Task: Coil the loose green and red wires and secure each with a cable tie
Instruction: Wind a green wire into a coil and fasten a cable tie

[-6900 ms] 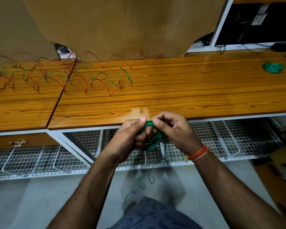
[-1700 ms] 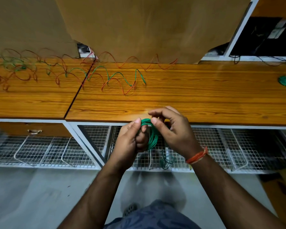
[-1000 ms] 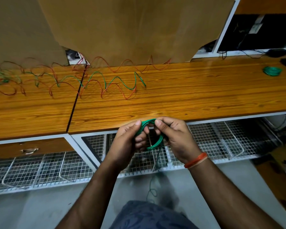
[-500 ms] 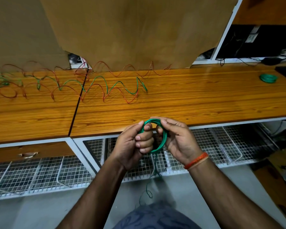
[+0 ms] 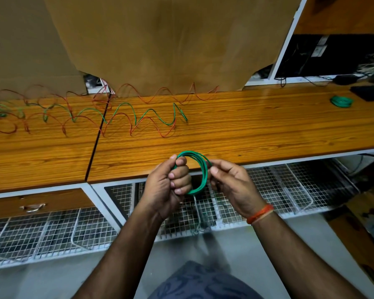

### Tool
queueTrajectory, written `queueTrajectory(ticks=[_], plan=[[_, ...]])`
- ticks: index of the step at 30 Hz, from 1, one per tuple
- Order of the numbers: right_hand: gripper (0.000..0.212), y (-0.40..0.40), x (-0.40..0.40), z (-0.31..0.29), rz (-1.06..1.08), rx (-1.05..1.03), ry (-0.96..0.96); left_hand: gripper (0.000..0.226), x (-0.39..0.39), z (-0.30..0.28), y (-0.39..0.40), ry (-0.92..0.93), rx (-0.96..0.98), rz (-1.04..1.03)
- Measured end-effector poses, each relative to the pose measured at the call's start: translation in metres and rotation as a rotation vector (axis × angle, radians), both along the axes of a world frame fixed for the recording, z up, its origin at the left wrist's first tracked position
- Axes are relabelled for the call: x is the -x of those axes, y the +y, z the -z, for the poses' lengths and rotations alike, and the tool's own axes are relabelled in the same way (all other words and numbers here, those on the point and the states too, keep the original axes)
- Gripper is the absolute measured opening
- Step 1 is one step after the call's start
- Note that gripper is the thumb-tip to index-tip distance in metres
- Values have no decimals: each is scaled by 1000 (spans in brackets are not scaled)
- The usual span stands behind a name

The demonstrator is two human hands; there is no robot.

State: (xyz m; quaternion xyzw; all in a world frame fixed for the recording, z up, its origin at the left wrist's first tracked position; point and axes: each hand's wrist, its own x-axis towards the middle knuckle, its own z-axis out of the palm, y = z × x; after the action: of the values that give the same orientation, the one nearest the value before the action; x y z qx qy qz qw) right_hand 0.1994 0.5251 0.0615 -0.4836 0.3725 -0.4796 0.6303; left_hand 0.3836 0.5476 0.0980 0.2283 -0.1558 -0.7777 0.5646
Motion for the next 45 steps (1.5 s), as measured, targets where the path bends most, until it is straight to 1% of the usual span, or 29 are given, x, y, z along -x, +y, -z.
queueTrajectory(ticks=[3, 5, 8, 11, 14, 18, 20, 22, 24, 27, 29, 30, 34, 37, 42, 45], plan=[[23, 3, 20, 19, 73, 55, 218, 21, -10, 2, -5, 27, -5, -87], [18, 7, 32, 28, 129, 67, 309, 20, -18, 4, -6, 37, -15, -144], [13, 14, 44, 35, 235, 90, 377, 19, -28, 8, -5, 24, -15, -226], [12, 19, 46, 37, 308, 123, 424, 21, -31, 13, -3, -49, -11, -287], [12, 26, 38, 28, 264, 198, 477, 28, -28, 16, 0, -160, 11, -345], [9, 38, 21, 10, 133, 392, 610, 29, -22, 14, 6, -285, 71, -402], [5, 43, 11, -1, 77, 522, 684, 29, -18, 15, 11, -402, 132, -427], [6, 47, 1, -12, 35, 656, 733, 29, -13, 18, 16, -556, 201, -430], [4, 50, -10, -24, -16, 743, 726, 29, -8, 21, 21, -674, 265, -401], [6, 54, -22, -40, -94, 805, 696, 29, -4, 26, 26, -874, 370, -393], [11, 55, -26, -49, -131, 806, 680, 30, -4, 28, 28, -999, 412, -420], [12, 54, -26, -54, -143, 788, 667, 32, -5, 28, 30, -1028, 417, -426], [12, 48, -23, -63, -146, 687, 611, 34, -12, 30, 32, -1038, 420, -420], [13, 43, -22, -63, -109, 631, 543, 34, -15, 29, 33, -1054, 434, -393], [11, 35, -23, -56, 7, 592, 421, 32, -12, 28, 38, -908, 424, -237], [14, 31, -20, -50, 58, 566, 373, 38, -8, 25, 38, -917, 410, -211]])
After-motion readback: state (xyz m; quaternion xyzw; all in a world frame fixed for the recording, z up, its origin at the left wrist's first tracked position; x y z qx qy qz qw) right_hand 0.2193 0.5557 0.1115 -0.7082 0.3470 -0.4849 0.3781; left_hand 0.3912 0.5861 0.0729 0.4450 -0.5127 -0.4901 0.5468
